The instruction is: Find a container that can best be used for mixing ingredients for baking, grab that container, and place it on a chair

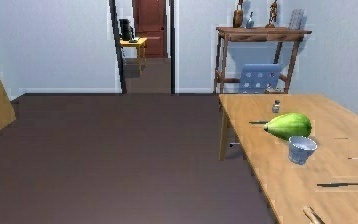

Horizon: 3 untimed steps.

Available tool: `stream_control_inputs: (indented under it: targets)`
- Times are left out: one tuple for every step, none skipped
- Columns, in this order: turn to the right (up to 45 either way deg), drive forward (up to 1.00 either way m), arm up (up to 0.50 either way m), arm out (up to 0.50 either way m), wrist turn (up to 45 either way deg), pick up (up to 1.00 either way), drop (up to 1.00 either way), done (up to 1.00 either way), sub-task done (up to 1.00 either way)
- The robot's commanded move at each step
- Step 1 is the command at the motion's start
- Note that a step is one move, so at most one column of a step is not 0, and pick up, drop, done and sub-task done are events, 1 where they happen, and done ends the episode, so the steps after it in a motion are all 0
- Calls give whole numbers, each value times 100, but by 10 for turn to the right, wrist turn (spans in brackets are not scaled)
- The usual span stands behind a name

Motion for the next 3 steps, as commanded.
stream_control_inputs:
  targets:
    - [0, 0, -32, 0, 0, 0, 0, 0, 0]
    - [0, 0, 0, 0, 0, 100, 0, 0, 0]
    - [0, 0, 10, 0, 0, 0, 0, 0, 0]
